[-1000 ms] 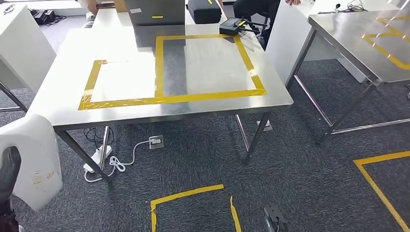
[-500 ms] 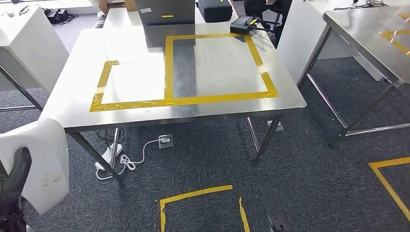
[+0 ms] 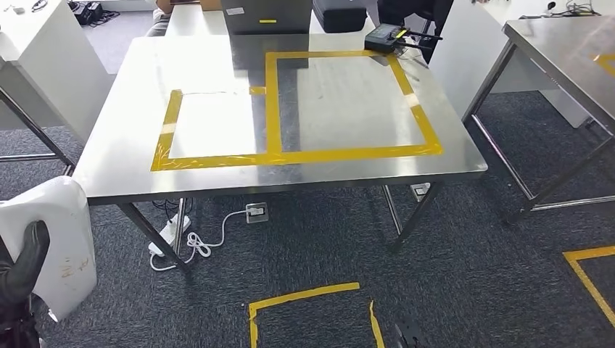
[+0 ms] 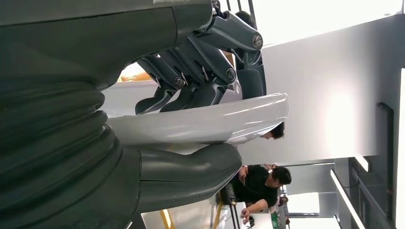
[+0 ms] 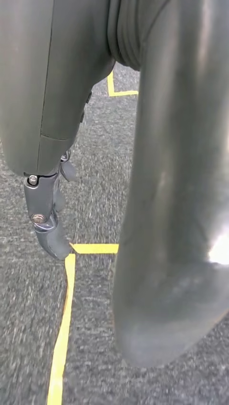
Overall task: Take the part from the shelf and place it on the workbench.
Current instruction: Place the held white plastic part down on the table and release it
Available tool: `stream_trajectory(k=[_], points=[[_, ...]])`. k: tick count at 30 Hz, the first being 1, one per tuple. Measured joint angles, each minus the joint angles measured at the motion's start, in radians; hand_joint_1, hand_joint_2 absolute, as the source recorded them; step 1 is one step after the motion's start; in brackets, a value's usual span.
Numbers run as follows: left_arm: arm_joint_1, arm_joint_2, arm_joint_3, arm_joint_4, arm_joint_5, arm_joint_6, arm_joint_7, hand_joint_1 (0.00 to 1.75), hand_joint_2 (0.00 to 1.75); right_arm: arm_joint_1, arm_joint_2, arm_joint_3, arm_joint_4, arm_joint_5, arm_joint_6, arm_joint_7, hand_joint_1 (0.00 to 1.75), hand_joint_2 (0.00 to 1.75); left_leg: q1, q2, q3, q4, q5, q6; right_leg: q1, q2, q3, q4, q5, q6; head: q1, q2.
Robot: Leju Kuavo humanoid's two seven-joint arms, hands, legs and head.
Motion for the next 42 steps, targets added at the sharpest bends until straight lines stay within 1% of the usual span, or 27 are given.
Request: stream_trajectory(k=[1, 2, 3, 4, 5, 6, 7, 8, 9, 10, 12, 13, 14, 16, 19, 23, 29, 32, 36, 39, 41, 42], points=[[0.0, 0.0, 0.0, 0.0, 0.0, 0.0, 0.0, 1.75, 1.75, 0.0, 0.0, -0.001, 0.0, 0.0, 0.0, 0.0, 0.0, 0.0, -0.001, 0.001, 0.002, 0.0, -0.003, 0.003, 0.0, 0.0, -0.05, 0.075, -0.022, 0.001, 0.002, 0.0], [0.002, 0.0, 0.0, 0.001, 0.0, 0.0, -0.001, 1.75, 1.75, 0.002, 0.0, -0.001, 0.0, 0.0, 0.001, 0.0, 0.0, 0.0, -0.002, 0.0, 0.006, 0.0, -0.007, 0.005, 0.0, 0.0, -0.093, 0.13, -0.028, 0.001, 0.003, 0.0], [0.003, 0.0, 0.0, 0.001, 0.0, 0.0, -0.001, 1.75, 1.75, 0.004, 0.0, -0.002, 0.0, 0.0, 0.001, -0.001, 0.0, 0.0, -0.003, -0.001, 0.01, 0.0, -0.011, 0.005, 0.0, 0.0, -0.118, 0.149, -0.012, -0.001, 0.004, 0.0], [0.004, 0.0, 0.0, 0.002, 0.0, 0.0, -0.002, 1.75, 1.75, 0.005, 0.0, -0.002, 0.0, 0.0, 0.002, -0.001, 0.0, 0.0, -0.003, -0.001, 0.016, 0.0, -0.014, 0.004, 0.0, 0.0, -0.123, 0.125, 0.025, -0.003, 0.005, 0.0], [0.005, 0.0, 0.0, 0.001, 0.0, 0.0, -0.003, 1.75, 1.75, 0.006, 0.0, -0.002, 0.0, 0.0, 0.002, -0.002, 0.0, 0.0, -0.003, -0.002, 0.024, 0.0, -0.018, 0.002, 0.0, 0.0, -0.109, 0.066, 0.075, -0.006, 0.006, 0.0], [0.005, 0.0, 0.0, 0.001, 0.0, 0.0, -0.003, 1.75, 1.75, 0.006, 0.0, -0.002, 0.0, 0.001, 0.002, -0.004, 0.0, 0.0, -0.003, -0.003, 0.03, 0.0, -0.022, -0.001, 0.001, -0.001, -0.088, -0.005, 0.12, -0.01, 0.008, 0.0], [0.005, 0.0, 0.0, 0.001, 0.0, 0.0, -0.004, 1.75, 1.75, 0.005, 0.0, -0.002, 0.0, 0.001, 0.002, -0.005, 0.0, 0.0, -0.005, -0.004, 0.034, 0.001, -0.025, -0.006, 0.003, -0.002, -0.068, -0.066, 0.151, -0.014, 0.008, 0.0], [0.005, 0.0, 0.0, 0.0, 0.0, 0.0, -0.004, 1.75, 1.75, 0.004, 0.0, -0.002, 0.0, 0.002, 0.002, -0.006, 0.0, 0.0, -0.007, -0.005, 0.035, 0.002, -0.028, -0.011, 0.004, -0.002, -0.055, -0.109, 0.168, -0.015, 0.009, 0.0], [0.005, 0.0, 0.0, 0.0, 0.0, 0.0, -0.004, 1.75, 1.75, 0.003, 0.001, -0.002, 0.0, 0.002, 0.002, -0.006, 0.0, 0.0, -0.009, -0.006, 0.035, 0.002, -0.031, -0.009, 0.005, -0.002, -0.051, -0.127, 0.171, -0.013, 0.009, 0.0], [0.005, 0.0, 0.0, 0.0, 0.0, 0.0, -0.004, 1.75, 1.75, 0.003, 0.002, -0.002, 0.0, 0.003, 0.002, -0.006, 0.0, 0.0, -0.011, -0.006, 0.035, 0.002, -0.033, -0.005, 0.005, -0.001, -0.05, -0.132, 0.172, -0.01, 0.008, 0.0], [0.005, 0.001, 0.0, -0.001, 0.0, 0.0, -0.004, 1.75, 1.75, 0.005, 0.004, -0.002, 0.0, 0.004, 0.002, -0.006, 0.0, 0.0, -0.012, -0.004, 0.04, -0.004, -0.031, 0.004, 0.005, 0.0, -0.049, -0.133, 0.173, -0.008, 0.006, 0.0], [0.005, 0.001, 0.0, -0.001, -0.001, 0.0, -0.004, 1.75, 1.75, 0.005, 0.004, -0.002, 0.0, 0.005, 0.002, -0.006, 0.0, 0.0, -0.013, -0.004, 0.043, -0.008, -0.028, 0.002, 0.005, 0.001, -0.048, -0.133, 0.174, -0.011, 0.006, 0.0], [0.005, 0.001, 0.0, -0.001, -0.001, 0.0, -0.004, 1.75, 1.75, 0.005, 0.004, -0.002, 0.0, 0.005, 0.002, -0.006, 0.0, 0.0, -0.012, -0.004, 0.046, -0.012, -0.025, -0.003, 0.006, 0.001, -0.048, -0.133, 0.173, -0.014, 0.005, 0.0], [0.005, 0.001, 0.0, -0.001, -0.002, -0.001, -0.005, 1.75, 1.75, 0.005, 0.004, -0.002, 0.0, 0.006, 0.002, -0.006, 0.0, 0.0, -0.012, -0.004, 0.05, -0.018, -0.022, -0.009, 0.006, 0.002, -0.047, -0.133, 0.173, -0.018, 0.005, 0.0], [0.005, 0.001, 0.0, -0.001, -0.004, -0.002, -0.006, 1.75, 1.75, 0.005, 0.004, -0.002, 0.0, 0.006, 0.003, -0.006, 0.0, 0.0, -0.012, -0.004, 0.053, -0.024, -0.021, -0.015, 0.006, 0.001, -0.047, -0.132, 0.171, -0.021, 0.006, 0.0], [0.005, 0.001, 0.0, 0.0, -0.011, -0.004, -0.008, 1.75, 1.75, 0.005, 0.004, -0.002, 0.0, 0.006, 0.005, -0.004, 0.0, 0.0, -0.012, -0.004, 0.054, -0.026, -0.021, -0.026, 0.007, 0.001, -0.047, -0.132, 0.169, -0.024, 0.006, 0.0], [0.002, 0.001, 0.0, 0.0, -0.015, -0.012, -0.007, 1.75, 1.75, 0.005, 0.005, -0.002, 0.0, 0.008, 0.005, 0.009, 0.0, 0.0, -0.012, -0.004, 0.054, -0.025, -0.023, -0.03, 0.006, 0.002, -0.046, -0.133, 0.168, -0.025, 0.006, 0.0], [0.001, 0.001, 0.0, 0.0, -0.015, -0.013, -0.007, 1.75, 1.75, 0.005, 0.005, -0.002, 0.0, 0.011, 0.005, 0.012, 0.0, 0.0, -0.013, -0.004, 0.054, -0.021, -0.026, -0.027, 0.004, 0.002, -0.044, -0.134, 0.169, -0.023, 0.006, 0.0], [0.001, 0.001, 0.0, 0.0, -0.016, -0.015, -0.007, 1.75, 1.75, 0.005, 0.007, -0.002, 0.0, 0.015, 0.007, 0.014, 0.0, 0.0, -0.015, -0.004, 0.053, -0.015, -0.031, -0.02, 0.003, 0.001, -0.041, -0.134, 0.168, -0.02, 0.006, 0.0], [0.001, 0.001, 0.0, 0.0, -0.016, -0.015, -0.007, 1.75, 1.75, 0.004, 0.008, -0.002, 0.0, 0.017, 0.008, 0.015, 0.0, 0.0, -0.017, -0.004, 0.052, -0.011, -0.036, -0.013, 0.0, 0.001, -0.038, -0.137, 0.167, -0.013, 0.006, 0.0], [0.001, 0.0, 0.0, -0.001, -0.016, -0.015, -0.007, 1.75, 1.75, 0.004, 0.008, -0.002, 0.0, 0.019, 0.008, 0.016, 0.0, 0.0, -0.013, -0.003, 0.059, -0.022, -0.033, -0.006, 0.002, 0.001, -0.033, -0.139, 0.165, -0.005, 0.006, 0.0], [0.0, 0.0, 0.0, -0.002, -0.016, -0.015, -0.007, 1.75, 1.75, 0.003, 0.008, -0.002, 0.0, 0.02, 0.008, 0.016, 0.0, 0.0, -0.008, -0.002, 0.065, -0.031, -0.03, -0.002, 0.002, 0.0, -0.038, -0.126, 0.157, -0.002, 0.007, 0.0]])
